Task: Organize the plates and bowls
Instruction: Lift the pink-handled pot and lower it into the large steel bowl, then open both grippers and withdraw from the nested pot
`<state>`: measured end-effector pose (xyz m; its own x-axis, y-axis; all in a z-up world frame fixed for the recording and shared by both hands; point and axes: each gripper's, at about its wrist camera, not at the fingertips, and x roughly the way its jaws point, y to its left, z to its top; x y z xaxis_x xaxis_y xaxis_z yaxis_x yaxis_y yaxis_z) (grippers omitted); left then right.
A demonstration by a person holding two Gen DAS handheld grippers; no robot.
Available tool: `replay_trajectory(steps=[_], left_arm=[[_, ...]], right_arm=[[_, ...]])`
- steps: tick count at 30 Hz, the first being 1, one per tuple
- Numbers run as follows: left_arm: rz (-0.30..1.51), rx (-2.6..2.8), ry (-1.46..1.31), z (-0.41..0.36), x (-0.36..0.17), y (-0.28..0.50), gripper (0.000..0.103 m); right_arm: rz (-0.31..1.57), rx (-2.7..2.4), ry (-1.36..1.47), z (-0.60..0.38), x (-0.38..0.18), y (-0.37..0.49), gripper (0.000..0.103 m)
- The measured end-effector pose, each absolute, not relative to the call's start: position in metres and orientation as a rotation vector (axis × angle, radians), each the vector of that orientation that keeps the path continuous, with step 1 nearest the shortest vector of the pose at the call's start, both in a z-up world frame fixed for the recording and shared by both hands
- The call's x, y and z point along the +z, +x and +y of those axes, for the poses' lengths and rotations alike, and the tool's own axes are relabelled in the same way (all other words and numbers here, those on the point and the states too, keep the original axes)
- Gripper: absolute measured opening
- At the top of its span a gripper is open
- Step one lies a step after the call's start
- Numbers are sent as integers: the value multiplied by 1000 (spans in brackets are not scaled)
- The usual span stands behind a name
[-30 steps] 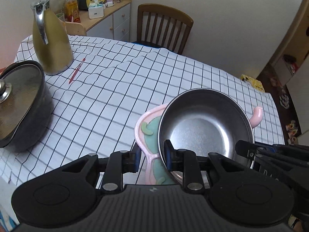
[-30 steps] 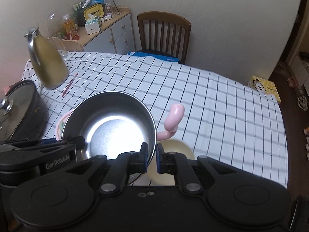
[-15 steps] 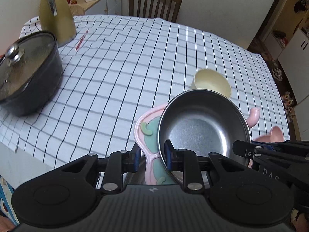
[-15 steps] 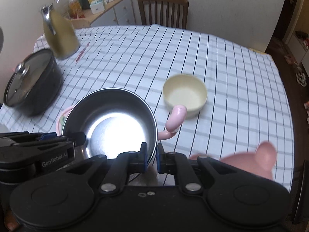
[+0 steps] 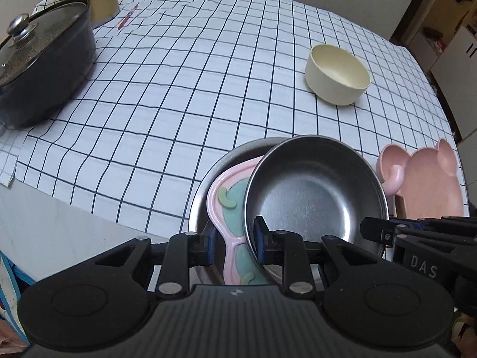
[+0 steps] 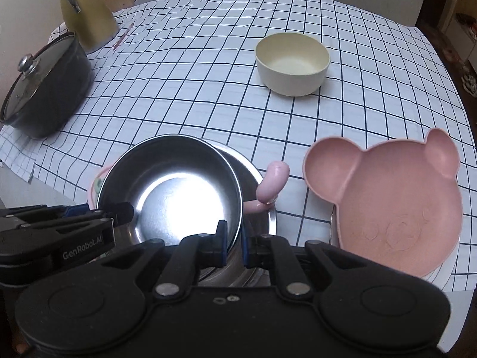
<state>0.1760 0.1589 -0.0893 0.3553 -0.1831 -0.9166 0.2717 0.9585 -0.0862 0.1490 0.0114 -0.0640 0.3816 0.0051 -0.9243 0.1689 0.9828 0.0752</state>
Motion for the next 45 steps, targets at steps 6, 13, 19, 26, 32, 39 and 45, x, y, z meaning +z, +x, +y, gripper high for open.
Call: replay_trajectory(steps=[6,13,19,26,32,39,45], left_arm=[[1183,-295,83,167,-95,168,24],[1208,-292,80,172,-102,166,24],[1181,-297,125,168,-102,166,24],[1193,-328,148,169,-102,169,25],[1171,-361,153,177,-93,175,29],[1088,-351,139,192,-74,185,50],[1062,-361,135,192,-68,189,51]], right_arm=[[1171,-89,152,18,-65,142,9],[1203,-73,163,21,-76,137,9],[1215,-79,171,23,-83,137,9],[1216,-90,199,23,-85,137,9],[1217,-93,205,23,-84,138,9],[1213,-104,210,22,-83,141,9],[1201,-111,216,20,-77,145,21]])
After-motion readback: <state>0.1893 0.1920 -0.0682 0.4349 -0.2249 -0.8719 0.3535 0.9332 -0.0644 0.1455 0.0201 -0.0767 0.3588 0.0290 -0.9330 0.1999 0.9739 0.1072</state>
